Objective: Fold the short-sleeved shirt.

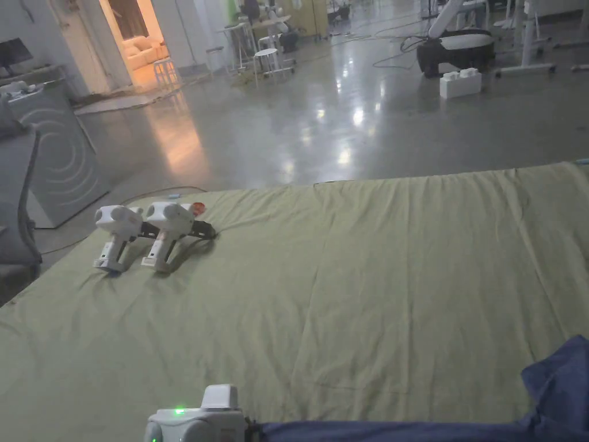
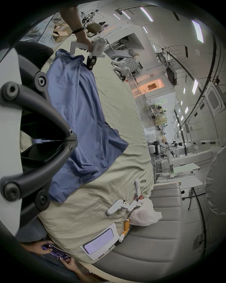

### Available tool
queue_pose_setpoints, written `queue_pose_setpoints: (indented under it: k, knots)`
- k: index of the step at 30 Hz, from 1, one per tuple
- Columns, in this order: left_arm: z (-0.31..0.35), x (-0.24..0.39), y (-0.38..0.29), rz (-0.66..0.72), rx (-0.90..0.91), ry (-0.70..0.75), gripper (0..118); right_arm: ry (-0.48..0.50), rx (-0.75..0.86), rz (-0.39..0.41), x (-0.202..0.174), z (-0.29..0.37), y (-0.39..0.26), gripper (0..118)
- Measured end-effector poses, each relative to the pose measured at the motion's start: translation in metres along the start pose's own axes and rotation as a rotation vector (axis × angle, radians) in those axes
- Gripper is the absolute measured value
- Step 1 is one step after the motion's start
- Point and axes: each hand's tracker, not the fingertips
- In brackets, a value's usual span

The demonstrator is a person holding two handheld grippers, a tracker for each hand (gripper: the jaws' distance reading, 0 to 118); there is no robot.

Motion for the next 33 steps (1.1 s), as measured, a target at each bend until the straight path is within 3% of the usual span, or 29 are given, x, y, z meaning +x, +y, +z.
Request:
queue_pose_setpoints:
  k: [4, 7, 8, 9, 10, 12, 16, 18, 21, 23, 24, 26, 27, 28, 30, 33]
  knots:
    - [-0.009, 0.011, 0.005, -0.100, -0.060, 0.064, 1, 0.069, -0.085, -0.061, 0.004, -0.023, 0.023, 0]
    - [-0.013, 0.010, 0.012, -0.110, -0.093, 0.063, 1, 0.110, -0.117, 0.035, 0.008, -0.056, 0.067, 5]
    - [-0.014, 0.009, 0.014, -0.110, -0.102, 0.061, 1, 0.082, -0.158, 0.079, 0.009, -0.071, 0.081, 21]
    - [-0.015, 0.009, 0.016, -0.112, -0.114, 0.059, 1, 0.052, -0.187, 0.108, 0.012, -0.092, 0.096, 55]
    - [-0.016, 0.009, 0.018, -0.111, -0.123, 0.058, 1, 0.014, -0.236, 0.113, 0.017, -0.117, 0.110, 68]
    - [-0.014, 0.011, 0.021, -0.104, -0.141, 0.059, 1, -0.017, -0.314, 0.082, 0.030, -0.164, 0.128, 68]
    - [-0.017, 0.012, 0.028, -0.115, -0.180, 0.058, 1, -0.127, -0.470, 0.129, 0.058, -0.252, 0.143, 68]
    - [-0.018, 0.013, 0.030, -0.116, -0.190, 0.061, 1, -0.168, -0.526, 0.102, 0.072, -0.282, 0.140, 68]
    - [-0.017, 0.019, 0.029, -0.155, -0.200, 0.070, 1, -0.199, -0.573, 0.038, 0.085, -0.302, 0.129, 67]
    - [-0.018, 0.020, 0.030, -0.171, -0.204, 0.074, 1, -0.182, -0.554, 0.049, 0.083, -0.301, 0.124, 66]
    - [-0.018, 0.021, 0.030, -0.178, -0.205, 0.077, 1, -0.184, -0.540, 0.076, 0.080, -0.297, 0.125, 61]
    - [-0.018, 0.023, 0.028, -0.194, -0.200, 0.085, 1, -0.176, -0.519, 0.120, 0.070, -0.290, 0.124, 38]
    - [-0.018, 0.023, 0.026, -0.205, -0.194, 0.089, 1, -0.179, -0.516, 0.165, 0.067, -0.289, 0.123, 7]
    - [-0.018, 0.022, 0.025, -0.206, -0.187, 0.089, 1, -0.166, -0.511, 0.162, 0.067, -0.287, 0.121, 0]
    - [-0.013, 0.015, 0.024, -0.209, -0.169, 0.061, 0, -0.174, -0.497, 0.158, 0.067, -0.281, 0.121, 0]
    - [0.023, 0.003, 0.030, -0.105, -0.076, -0.003, 0, -0.159, -0.366, 0.121, 0.064, -0.238, 0.136, 0]
